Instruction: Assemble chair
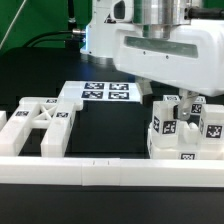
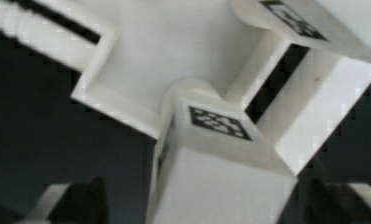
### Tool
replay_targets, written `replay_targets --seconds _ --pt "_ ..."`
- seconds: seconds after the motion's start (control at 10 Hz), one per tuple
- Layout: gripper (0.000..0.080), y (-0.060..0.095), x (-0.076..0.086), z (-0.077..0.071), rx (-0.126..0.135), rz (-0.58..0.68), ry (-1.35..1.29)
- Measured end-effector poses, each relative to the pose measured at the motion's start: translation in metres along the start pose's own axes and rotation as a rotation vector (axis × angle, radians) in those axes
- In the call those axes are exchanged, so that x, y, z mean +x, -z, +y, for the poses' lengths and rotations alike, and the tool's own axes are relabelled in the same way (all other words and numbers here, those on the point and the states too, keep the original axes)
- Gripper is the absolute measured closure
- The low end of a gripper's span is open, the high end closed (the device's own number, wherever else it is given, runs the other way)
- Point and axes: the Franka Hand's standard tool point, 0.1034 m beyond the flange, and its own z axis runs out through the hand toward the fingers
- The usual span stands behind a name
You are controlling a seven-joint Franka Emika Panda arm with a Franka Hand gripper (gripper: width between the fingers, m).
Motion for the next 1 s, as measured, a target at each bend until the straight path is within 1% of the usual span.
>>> replay_targets --seconds 0.1,0.2,0.6,0.8,1.0 --pt "0.0184 0.0008 0.0015 0.0004 0.001 0.001 0.112" --pt "0.0157 0.0013 0.0030 0.0005 0.002 0.002 0.223" --pt "0.0151 0.0011 0.0040 0.0005 -0.003 0.001 0.664" --pt "0.0151 0.0009 0.0019 -0.0007 -0.007 0.002 0.792" --pt "0.0151 0.0004 0.0004 -0.0015 -0.017 0.003 0.969"
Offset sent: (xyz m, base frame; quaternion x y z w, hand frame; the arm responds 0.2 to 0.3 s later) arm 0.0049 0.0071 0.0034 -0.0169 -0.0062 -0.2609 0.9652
